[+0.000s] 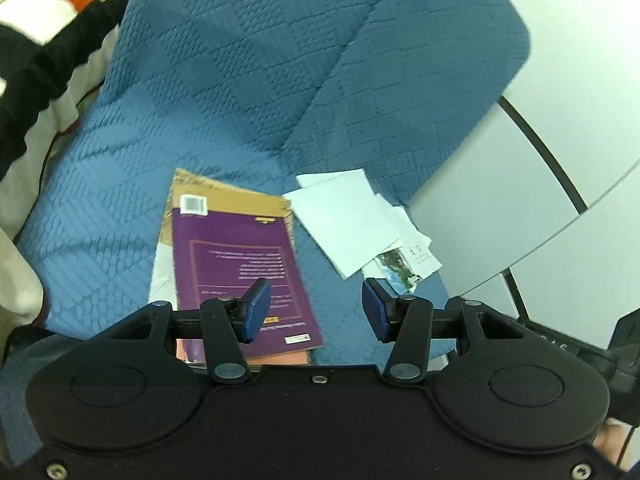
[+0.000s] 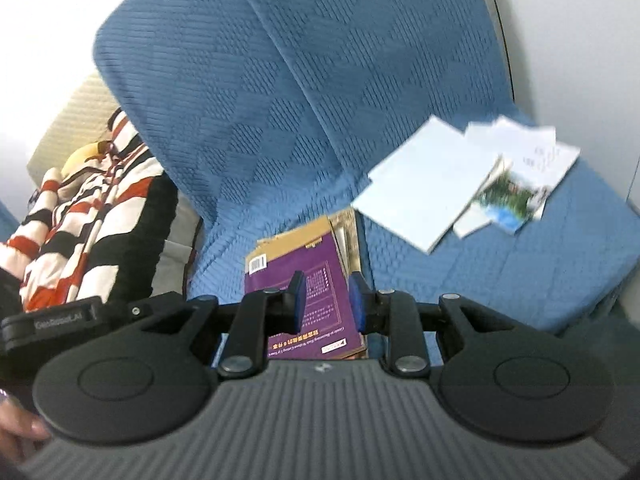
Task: Organize objects
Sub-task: 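Open both grippers and pull back from the book stack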
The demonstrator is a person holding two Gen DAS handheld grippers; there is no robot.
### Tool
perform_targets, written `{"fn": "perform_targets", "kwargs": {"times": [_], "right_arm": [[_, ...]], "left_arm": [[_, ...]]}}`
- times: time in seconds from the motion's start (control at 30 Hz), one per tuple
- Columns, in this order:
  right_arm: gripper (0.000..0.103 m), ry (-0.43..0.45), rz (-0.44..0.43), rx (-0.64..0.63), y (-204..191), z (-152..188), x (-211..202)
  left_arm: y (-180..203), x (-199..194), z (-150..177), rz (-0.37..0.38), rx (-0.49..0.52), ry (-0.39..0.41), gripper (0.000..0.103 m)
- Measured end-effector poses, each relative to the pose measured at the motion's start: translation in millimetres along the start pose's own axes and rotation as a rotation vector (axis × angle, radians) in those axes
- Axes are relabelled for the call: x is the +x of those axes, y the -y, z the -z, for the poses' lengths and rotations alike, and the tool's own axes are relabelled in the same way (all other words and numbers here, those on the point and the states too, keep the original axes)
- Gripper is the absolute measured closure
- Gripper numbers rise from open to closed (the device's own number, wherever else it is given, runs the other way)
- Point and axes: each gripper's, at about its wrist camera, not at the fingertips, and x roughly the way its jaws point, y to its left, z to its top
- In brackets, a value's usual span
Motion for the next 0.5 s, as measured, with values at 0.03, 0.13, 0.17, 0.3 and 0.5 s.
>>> {"fn": "perform_targets", "kwargs": {"times": [0.03,0.13,0.17,0.3,0.5], "right_arm": [[0.075,0.01,-0.002,-0.013,-1.0,-0.8,-5.8],[0.075,0.036,-0.008,-0.048,-1.4,-3.6,-22.9],[0.075,0.044,-0.009,-0.055,-1.6,-4.1,-28.2],[0.075,0.064,-0.014,-0.058,2.6,-4.9,-46.2],[0.075,0.089,-0.004,-0.082,13.5,-1.6,-68.5]], "left_arm": [[6.9,-3.2,1.8,0.0,0.013,0.007,0.055],[26.8,-12.4,7.2,-0.009,0.046,0.028,0.055],[34.3,-16.2,9.3,-0.015,0.063,0.041,0.055],[57.1,-25.7,18.9,0.019,0.073,0.056,0.055],[91.2,-30.0,30.6,0.011,0.116,0.07,0.055]]}}
